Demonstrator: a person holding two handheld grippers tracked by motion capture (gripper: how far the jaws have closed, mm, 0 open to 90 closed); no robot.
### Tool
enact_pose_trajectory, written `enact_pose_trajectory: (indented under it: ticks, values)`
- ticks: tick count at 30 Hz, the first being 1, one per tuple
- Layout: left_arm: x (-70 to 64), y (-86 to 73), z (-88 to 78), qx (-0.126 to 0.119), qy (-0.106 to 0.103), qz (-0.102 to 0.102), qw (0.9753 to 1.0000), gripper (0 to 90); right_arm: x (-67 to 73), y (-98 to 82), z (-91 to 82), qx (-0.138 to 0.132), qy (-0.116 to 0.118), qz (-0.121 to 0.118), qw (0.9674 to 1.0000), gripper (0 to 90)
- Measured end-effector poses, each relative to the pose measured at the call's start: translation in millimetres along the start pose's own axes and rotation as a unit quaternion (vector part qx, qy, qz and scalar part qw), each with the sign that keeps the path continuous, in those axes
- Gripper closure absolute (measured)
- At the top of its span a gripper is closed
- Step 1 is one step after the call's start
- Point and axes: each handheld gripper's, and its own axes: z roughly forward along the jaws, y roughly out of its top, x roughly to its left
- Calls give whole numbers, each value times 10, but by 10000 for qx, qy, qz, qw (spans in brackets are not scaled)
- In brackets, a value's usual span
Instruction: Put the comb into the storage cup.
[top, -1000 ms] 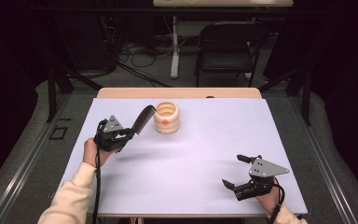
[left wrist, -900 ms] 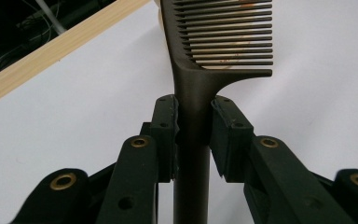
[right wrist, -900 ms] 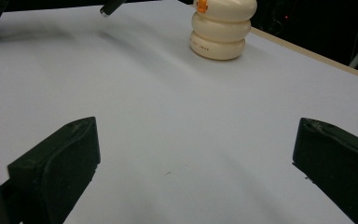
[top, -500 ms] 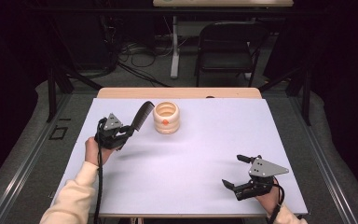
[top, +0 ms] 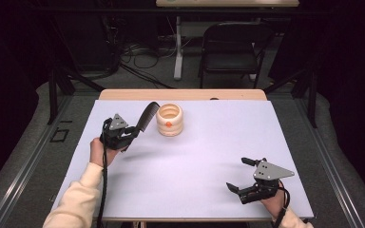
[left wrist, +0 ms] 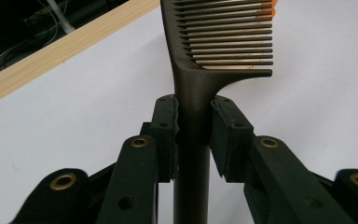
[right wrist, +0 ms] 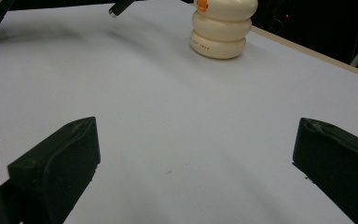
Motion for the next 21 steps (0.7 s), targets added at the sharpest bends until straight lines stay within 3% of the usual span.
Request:
enact_pose_trajectory:
  ticks: [21]
  values:
    - [38, 188, 37, -125, 0, -62, 9999, 722, 3, 0, 4, -2, 6, 2, 10000, 2]
